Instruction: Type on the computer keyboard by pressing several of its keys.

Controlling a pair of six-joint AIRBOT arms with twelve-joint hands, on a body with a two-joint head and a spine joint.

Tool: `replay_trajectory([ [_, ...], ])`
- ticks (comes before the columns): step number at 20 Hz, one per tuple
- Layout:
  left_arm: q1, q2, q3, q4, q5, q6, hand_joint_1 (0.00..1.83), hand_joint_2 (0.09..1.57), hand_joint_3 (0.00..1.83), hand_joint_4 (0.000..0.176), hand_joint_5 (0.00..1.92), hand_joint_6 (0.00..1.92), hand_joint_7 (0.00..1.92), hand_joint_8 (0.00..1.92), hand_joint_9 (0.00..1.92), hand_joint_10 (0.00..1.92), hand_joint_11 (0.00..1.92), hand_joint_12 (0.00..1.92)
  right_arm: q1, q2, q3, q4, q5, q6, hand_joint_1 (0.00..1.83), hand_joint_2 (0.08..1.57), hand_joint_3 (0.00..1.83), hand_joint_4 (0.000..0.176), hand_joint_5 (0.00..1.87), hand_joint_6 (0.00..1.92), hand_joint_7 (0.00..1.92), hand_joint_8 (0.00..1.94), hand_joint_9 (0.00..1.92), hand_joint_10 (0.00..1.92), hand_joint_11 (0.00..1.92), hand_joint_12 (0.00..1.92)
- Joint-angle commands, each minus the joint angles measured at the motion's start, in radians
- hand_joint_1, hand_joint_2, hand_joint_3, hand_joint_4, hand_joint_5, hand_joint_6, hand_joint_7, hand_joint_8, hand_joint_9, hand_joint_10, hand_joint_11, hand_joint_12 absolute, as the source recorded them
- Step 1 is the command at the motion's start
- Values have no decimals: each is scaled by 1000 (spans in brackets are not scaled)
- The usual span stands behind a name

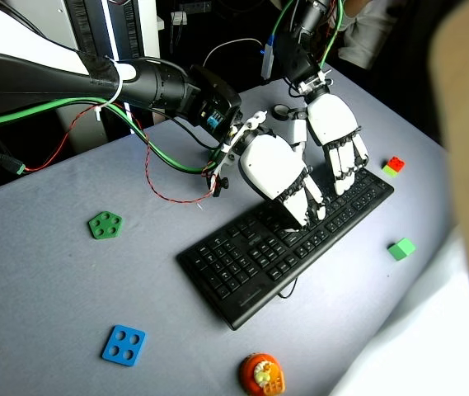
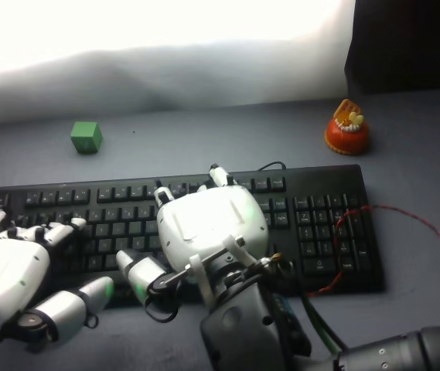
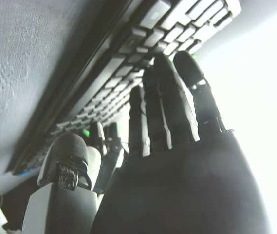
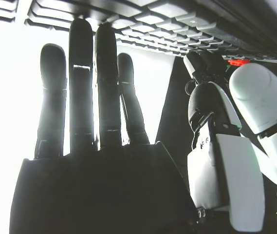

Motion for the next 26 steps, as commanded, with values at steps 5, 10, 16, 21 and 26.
replay_trajectory([
  [5, 32, -21, -8, 85, -324, -53, 28, 1323, 0, 39, 326, 21, 426, 4, 445, 196, 0, 1397, 41, 84, -64, -155, 95, -6, 89, 1222, 0, 0, 370, 443, 733, 3, 524, 905, 129, 1722],
  [10, 57, -52, -19, 184, -413, -90, 23, 1321, 0, 39, 326, 15, 410, 0, 404, 201, 0, 1345, 53, 192, -166, -155, 110, -35, 63, 1226, 0, 0, 367, 444, 727, 1, 512, 915, 127, 1723],
  [16, 100, -102, 25, 192, -431, -84, 31, 1320, 0, 42, 334, 13, 430, 9, 424, 238, 0, 1379, 48, 345, -305, -155, 87, 9, 64, 1226, 0, 0, 346, 444, 721, 1, 496, 924, 97, 1716],
  [21, 105, -153, 74, 205, -425, -83, 24, 1321, 0, 44, 318, 4, 411, 1, 399, 240, 0, 1351, 34, 400, -338, -185, 43, 64, 85, 1218, 0, 0, 346, 461, 735, 6, 507, 942, 102, 1723],
  [26, 95, -181, 104, 221, -405, -81, 5, 1327, 2, 44, 315, 6, 405, 2, 388, 243, 0, 1333, 28, 406, -340, -187, 38, 76, 57, 1221, 0, 0, 341, 485, 728, 2, 490, 960, 114, 1737],
])
